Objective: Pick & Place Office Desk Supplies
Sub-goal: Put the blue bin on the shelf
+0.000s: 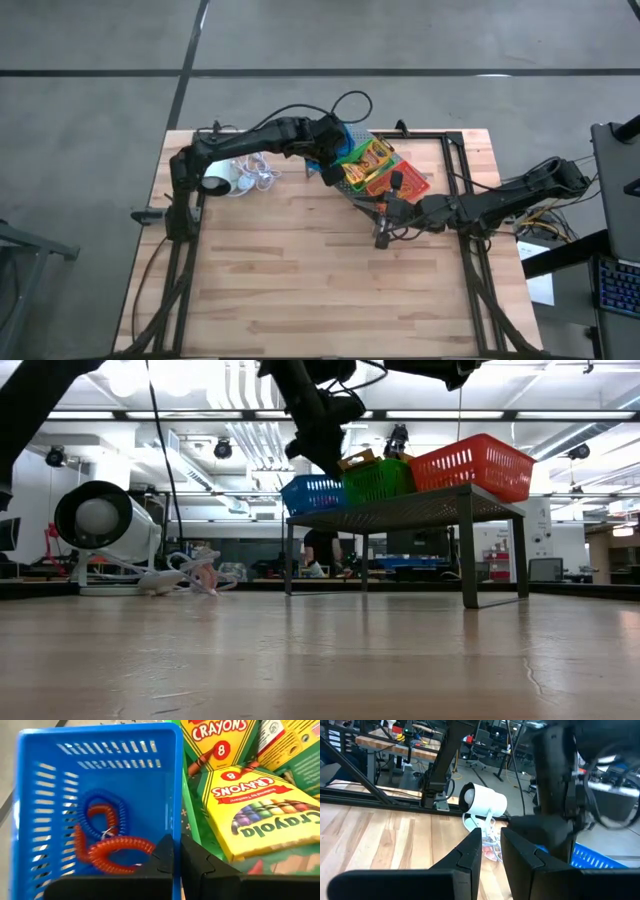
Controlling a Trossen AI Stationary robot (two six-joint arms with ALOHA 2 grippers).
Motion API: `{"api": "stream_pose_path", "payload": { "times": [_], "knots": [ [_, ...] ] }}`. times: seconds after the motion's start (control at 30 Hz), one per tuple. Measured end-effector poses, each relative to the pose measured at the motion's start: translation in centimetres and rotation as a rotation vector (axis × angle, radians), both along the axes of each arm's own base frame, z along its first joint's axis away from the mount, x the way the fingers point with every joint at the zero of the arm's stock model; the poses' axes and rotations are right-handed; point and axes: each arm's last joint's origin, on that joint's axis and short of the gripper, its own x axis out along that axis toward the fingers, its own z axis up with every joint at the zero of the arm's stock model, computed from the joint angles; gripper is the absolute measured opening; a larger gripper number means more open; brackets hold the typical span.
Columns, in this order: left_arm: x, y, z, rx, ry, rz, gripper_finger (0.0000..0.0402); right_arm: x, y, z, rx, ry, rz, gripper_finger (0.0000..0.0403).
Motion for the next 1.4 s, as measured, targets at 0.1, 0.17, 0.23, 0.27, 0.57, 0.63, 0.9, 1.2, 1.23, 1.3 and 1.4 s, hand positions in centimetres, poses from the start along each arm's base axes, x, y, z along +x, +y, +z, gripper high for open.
{"api": "stream_pose_path", "payload": {
  "times": [0.1,0.17,0.23,0.27,0.57,0.63,0.9,1.2,1.23,1.3,1.4],
  "knots": [
    [0.3,0.1,-0.4,0.0,0.001,0.002,0.001,0.0,0.0,0.0,0.0,0.001,0.0,0.0068],
    [0.3,0.2,-0.4,-0.001,-0.004,0.006,0.0013,0.0,0.0,0.0,0.0,0.0,0.0,0.0068],
    [0.3,0.2,-0.4,-0.001,-0.003,0.006,0.002,0.0,0.0,0.0,0.0,0.0,0.0,0.0068],
    [0.3,0.2,-0.4,-0.001,-0.003,0.006,0.0026,0.0,0.0,0.0,0.0,0.001,0.0,0.0068],
    [0.3,0.4,-0.5,-0.002,-0.003,0.009,0.0088,0.0,0.0,0.0,0.0,0.0,0.0,0.0068],
    [0.3,0.4,-0.4,-0.001,-0.003,0.009,0.0095,0.0,0.0,0.0,0.0,0.0,0.0,0.0068],
    [0.0,0.3,1.2,0.008,-0.022,0.007,0.0098,0.0,0.0,0.0,0.0,0.0,0.0,0.0068],
    [-2.5,1.4,4.5,0.109,0.026,-0.01,0.0099,0.0,0.0,0.0,0.0,0.0,0.0,0.0068],
    [-3.0,1.7,4.7,0.114,0.041,-0.014,0.0099,0.0,0.0,0.0,0.0,0.001,0.0,0.0068],
    [-4.0,2.3,5.1,0.113,0.068,-0.007,0.01,0.0,0.0,0.0,0.0,0.001,0.0,0.0068],
    [-5.4,3.5,5.3,0.085,0.107,0.016,0.0115,0.0,0.0,0.0,0.0,0.001,0.0,0.0068]
  ]
}}
